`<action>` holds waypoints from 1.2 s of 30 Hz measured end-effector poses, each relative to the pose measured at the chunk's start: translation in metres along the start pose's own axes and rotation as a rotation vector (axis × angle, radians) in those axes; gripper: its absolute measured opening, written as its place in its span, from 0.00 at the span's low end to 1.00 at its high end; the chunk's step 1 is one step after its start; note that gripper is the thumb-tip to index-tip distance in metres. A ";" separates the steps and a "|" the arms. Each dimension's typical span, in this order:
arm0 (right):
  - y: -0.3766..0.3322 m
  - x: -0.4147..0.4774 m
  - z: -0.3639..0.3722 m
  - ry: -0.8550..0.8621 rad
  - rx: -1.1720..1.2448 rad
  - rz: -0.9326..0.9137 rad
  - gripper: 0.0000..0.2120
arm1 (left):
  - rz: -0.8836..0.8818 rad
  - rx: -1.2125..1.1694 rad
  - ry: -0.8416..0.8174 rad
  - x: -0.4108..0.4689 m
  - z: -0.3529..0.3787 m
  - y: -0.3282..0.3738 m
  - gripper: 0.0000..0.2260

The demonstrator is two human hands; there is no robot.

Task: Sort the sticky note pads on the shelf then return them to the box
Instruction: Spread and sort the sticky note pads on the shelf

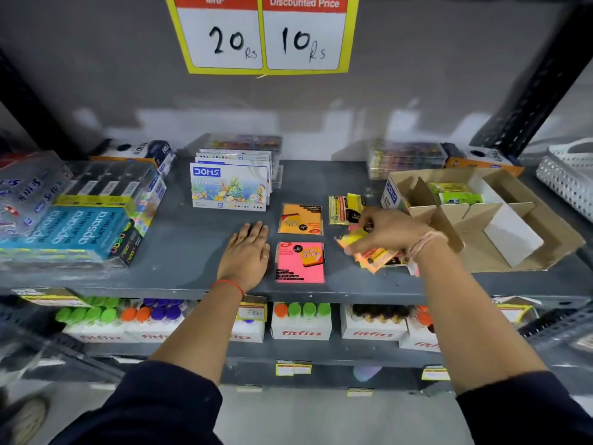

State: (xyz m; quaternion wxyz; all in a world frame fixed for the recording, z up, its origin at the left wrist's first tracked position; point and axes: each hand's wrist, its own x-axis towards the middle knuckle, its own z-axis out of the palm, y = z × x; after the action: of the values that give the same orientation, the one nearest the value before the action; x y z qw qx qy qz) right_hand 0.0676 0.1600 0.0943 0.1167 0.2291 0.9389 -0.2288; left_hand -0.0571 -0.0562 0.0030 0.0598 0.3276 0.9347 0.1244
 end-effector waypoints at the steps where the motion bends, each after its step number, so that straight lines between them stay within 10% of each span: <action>1: 0.004 0.001 -0.009 -0.034 0.129 -0.002 0.25 | -0.001 -0.002 0.001 0.000 0.000 0.000 0.22; 9: -0.022 0.037 -0.024 -0.239 0.981 0.088 0.20 | 0.004 -0.006 0.030 0.000 -0.001 0.001 0.21; 16: -0.095 0.070 0.003 0.018 0.392 0.074 0.18 | 0.009 -0.015 -0.015 0.001 -0.001 -0.001 0.23; 21: -0.107 0.091 0.029 0.180 -0.067 0.121 0.36 | 0.011 -0.008 -0.010 0.002 0.001 -0.002 0.22; 32: -0.076 0.084 0.004 0.118 -0.142 0.086 0.48 | 0.003 0.022 0.004 0.003 0.003 -0.003 0.23; 36: -0.026 0.056 -0.027 -0.006 -0.308 0.030 0.38 | 0.006 0.004 0.027 0.003 0.003 -0.002 0.23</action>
State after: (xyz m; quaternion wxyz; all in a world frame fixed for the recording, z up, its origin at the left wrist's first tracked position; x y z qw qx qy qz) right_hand 0.0038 0.1737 0.1095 0.1567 0.2216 0.9591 -0.0809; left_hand -0.0596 -0.0553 -0.0001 0.0460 0.3290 0.9346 0.1269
